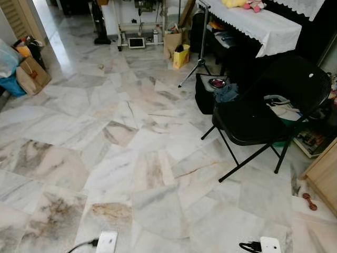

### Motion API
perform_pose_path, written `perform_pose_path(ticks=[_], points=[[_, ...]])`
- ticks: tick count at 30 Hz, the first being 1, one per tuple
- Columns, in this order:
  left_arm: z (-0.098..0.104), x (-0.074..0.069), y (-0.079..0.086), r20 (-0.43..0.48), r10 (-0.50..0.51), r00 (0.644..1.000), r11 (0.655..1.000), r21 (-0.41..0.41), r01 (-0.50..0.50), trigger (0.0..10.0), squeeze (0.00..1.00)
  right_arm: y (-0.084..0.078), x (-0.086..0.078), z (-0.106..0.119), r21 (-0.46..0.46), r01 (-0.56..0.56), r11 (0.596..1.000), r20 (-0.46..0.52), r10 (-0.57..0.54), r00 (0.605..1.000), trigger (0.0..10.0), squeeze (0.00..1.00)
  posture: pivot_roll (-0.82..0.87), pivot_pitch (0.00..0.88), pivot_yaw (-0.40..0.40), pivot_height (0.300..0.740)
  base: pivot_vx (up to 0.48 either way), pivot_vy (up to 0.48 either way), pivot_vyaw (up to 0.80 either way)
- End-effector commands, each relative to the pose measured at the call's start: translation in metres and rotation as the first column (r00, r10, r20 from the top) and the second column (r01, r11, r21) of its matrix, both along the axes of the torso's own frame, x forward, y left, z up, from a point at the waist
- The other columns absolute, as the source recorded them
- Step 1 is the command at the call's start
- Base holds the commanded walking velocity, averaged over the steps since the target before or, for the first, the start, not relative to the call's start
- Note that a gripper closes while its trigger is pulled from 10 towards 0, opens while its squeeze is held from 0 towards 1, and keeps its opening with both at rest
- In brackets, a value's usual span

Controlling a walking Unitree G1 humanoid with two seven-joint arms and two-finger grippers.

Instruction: Hang keys on a hook

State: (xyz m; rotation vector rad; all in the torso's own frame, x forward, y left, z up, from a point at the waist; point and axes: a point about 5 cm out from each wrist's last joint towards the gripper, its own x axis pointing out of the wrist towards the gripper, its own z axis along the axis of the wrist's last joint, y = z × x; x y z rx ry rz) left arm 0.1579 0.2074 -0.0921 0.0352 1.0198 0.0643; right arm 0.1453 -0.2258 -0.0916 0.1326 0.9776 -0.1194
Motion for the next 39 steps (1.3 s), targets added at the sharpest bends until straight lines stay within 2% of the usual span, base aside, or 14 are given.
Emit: perform_pose_path(ticks=[1,4,7,11,16,19,20,21,22,24,27,32,36,39], points=[[0.001,-0.005,0.013,-0.018,-0.040,0.999,0.998,0.040,0.041,10.0,0.00,0.002,-0.002,-0.001,0.012,0.019,1.000,-0.012,-0.019,1.000,10.0,0.00,0.10,0.000,-0.029,0.740,0.000,0.000,0.00],[0.002,-0.009,0.024,-0.021,-0.032,0.999,0.998,0.057,0.034,10.0,0.00,0.003,-0.002,-0.002,0.016,0.034,0.999,-0.013,-0.034,0.999,10.0,0.00,0.09,0.000,-0.011,0.740,0.000,0.000,0.00],[0.002,-0.008,0.022,-0.014,-0.021,1.000,0.998,0.053,0.021,10.0,0.00,0.004,-0.003,-0.003,0.014,0.027,1.000,-0.023,-0.027,0.999,10.0,0.00,0.08,0.000,0.000,0.740,0.000,0.000,-0.52],[-0.001,0.002,-0.010,0.002,0.015,1.000,1.000,0.018,-0.015,10.0,0.00,0.006,-0.006,-0.004,0.013,0.039,0.999,-0.033,-0.038,0.999,10.0,0.00,0.06,0.000,0.017,0.740,0.000,0.000,-0.77],[-0.002,0.006,-0.032,0.012,0.005,1.000,1.000,-0.012,-0.005,10.0,0.00,0.007,-0.009,-0.005,0.013,0.026,1.000,-0.045,-0.026,0.999,10.0,0.00,0.06,0.000,0.015,0.740,0.000,0.000,-0.77],[-0.002,0.006,-0.027,0.018,0.023,1.000,1.000,-0.013,-0.023,10.0,0.00,0.007,-0.009,-0.006,0.014,0.025,1.000,-0.048,-0.024,0.999,10.0,0.00,0.07,0.000,0.014,0.740,0.000,0.000,-0.77],[-0.001,0.004,-0.016,0.024,0.041,0.999,0.999,-0.008,-0.041,10.0,0.00,0.007,-0.010,-0.006,0.014,0.023,1.000,-0.049,-0.022,0.999,10.0,0.00,0.07,0.000,0.015,0.740,0.000,0.000,-0.77],[-0.001,0.004,-0.016,0.024,0.041,0.999,0.999,-0.008,-0.041,10.0,0.00,0.007,-0.010,-0.006,0.014,0.023,1.000,-0.049,-0.022,0.999,10.0,0.00,0.07,0.000,0.015,0.740,0.000,0.000,-0.77],[0.001,-0.001,0.005,0.029,0.076,0.997,0.997,-0.006,-0.076,10.0,0.00,0.008,-0.011,-0.006,0.014,0.015,1.000,-0.053,-0.014,0.998,10.0,0.00,0.07,0.000,0.012,0.740,0.000,0.000,-0.77],[0.004,-0.008,0.030,0.029,0.107,0.994,0.994,0.018,-0.108,10.0,0.00,0.008,-0.011,-0.006,0.012,-0.001,1.000,-0.060,0.002,0.998,10.0,0.00,0.07,0.000,0.010,0.740,0.000,0.000,-0.77],[0.006,-0.012,0.043,0.029,0.143,0.989,0.990,0.015,-0.144,10.0,0.00,0.008,-0.011,-0.006,0.011,-0.002,1.000,-0.061,0.002,0.998,10.0,0.00,0.07,0.000,0.009,0.740,0.000,0.000,-0.77],[0.004,-0.003,0.024,0.031,0.175,0.984,0.984,-0.020,-0.174,10.0,0.00,0.007,-0.012,-0.007,0.010,0.004,1.000,-0.064,-0.003,0.998,10.0,0.00,0.07,0.000,0.012,0.740,0.000,0.000,-0.77],[0.005,0.011,0.001,0.044,0.111,0.993,0.993,-0.032,-0.110,10.0,0.00,0.007,-0.012,-0.007,0.009,0.006,1.000,-0.066,-0.005,0.998,10.0,0.00,0.07,0.000,0.011,0.740,0.000,-0.360,-0.77],[0.006,0.016,-0.004,0.054,0.141,0.989,0.989,-0.056,-0.138,10.0,0.00,0.006,-0.012,-0.006,0.009,0.007,1.000,-0.064,-0.006,0.998,10.0,0.00,0.07,0.000,0.009,0.740,0.000,-0.480,-0.77]])
